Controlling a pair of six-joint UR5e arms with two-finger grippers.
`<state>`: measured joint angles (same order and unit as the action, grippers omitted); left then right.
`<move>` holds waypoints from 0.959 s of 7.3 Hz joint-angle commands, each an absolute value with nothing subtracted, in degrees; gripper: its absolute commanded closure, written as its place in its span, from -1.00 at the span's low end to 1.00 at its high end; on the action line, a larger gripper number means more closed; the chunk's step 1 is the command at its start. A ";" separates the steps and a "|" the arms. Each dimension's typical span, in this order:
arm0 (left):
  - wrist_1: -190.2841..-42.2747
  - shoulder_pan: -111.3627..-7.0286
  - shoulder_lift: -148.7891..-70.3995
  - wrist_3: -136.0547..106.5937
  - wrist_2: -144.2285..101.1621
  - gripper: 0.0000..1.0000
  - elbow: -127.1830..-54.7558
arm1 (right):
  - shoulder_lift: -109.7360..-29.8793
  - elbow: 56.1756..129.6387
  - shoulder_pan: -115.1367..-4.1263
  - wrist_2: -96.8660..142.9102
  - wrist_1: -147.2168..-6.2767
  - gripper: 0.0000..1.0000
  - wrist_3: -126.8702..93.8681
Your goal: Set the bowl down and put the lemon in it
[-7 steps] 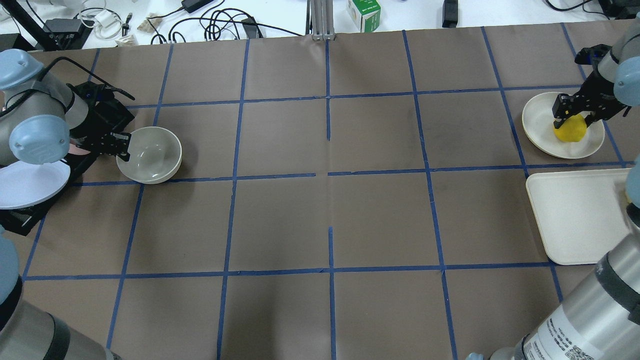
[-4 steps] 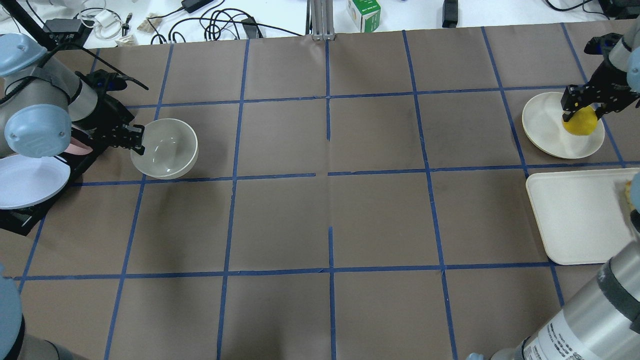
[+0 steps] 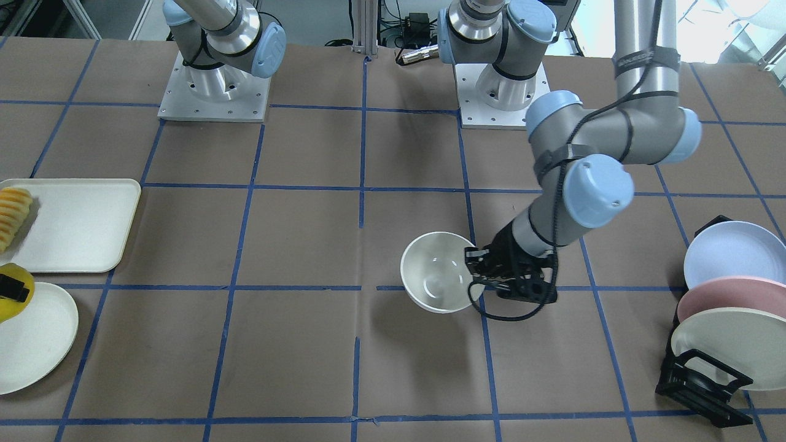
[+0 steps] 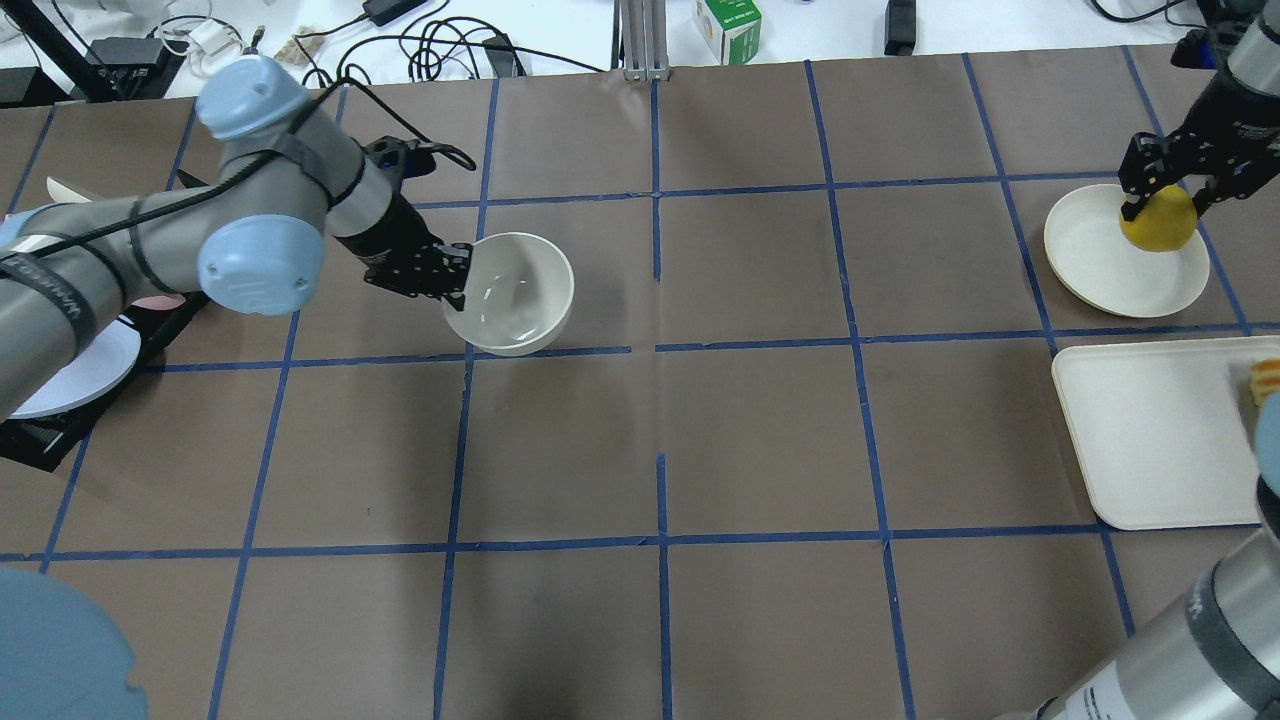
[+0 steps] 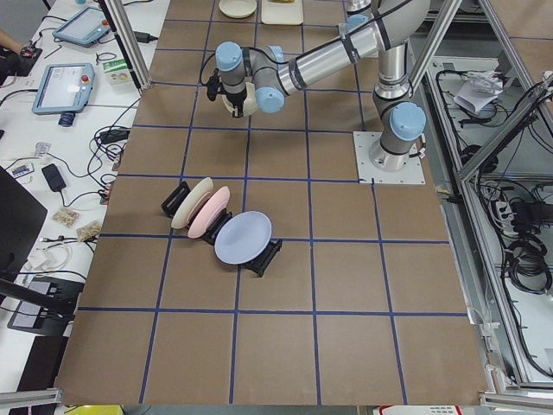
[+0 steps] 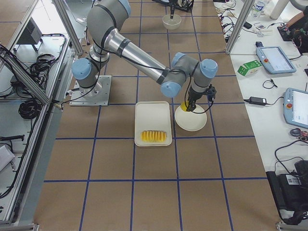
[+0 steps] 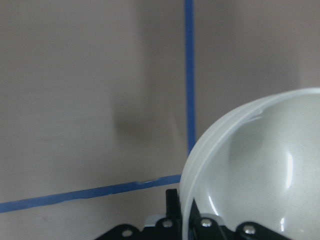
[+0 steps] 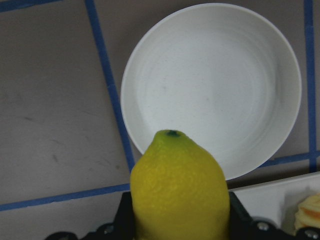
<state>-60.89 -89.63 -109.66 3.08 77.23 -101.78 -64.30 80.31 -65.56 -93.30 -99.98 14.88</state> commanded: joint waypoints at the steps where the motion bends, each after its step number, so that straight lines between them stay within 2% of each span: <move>1: -57.49 -99.37 -112.57 -6.74 78.13 1.00 -102.04 | -68.36 80.24 -71.79 -93.17 -95.29 1.00 7.42; 5: -53.19 -101.43 -115.05 -10.02 79.45 1.00 -101.08 | -71.45 80.24 -80.22 -92.99 -93.87 1.00 -1.62; 7: -51.60 -101.43 -115.40 -10.02 79.45 1.00 -101.07 | -71.54 80.16 -88.11 -92.03 -94.04 1.00 -7.26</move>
<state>-52.50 -101.40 -115.21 -10.06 79.42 -101.12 -71.36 80.22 -83.34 -92.74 -93.97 -3.29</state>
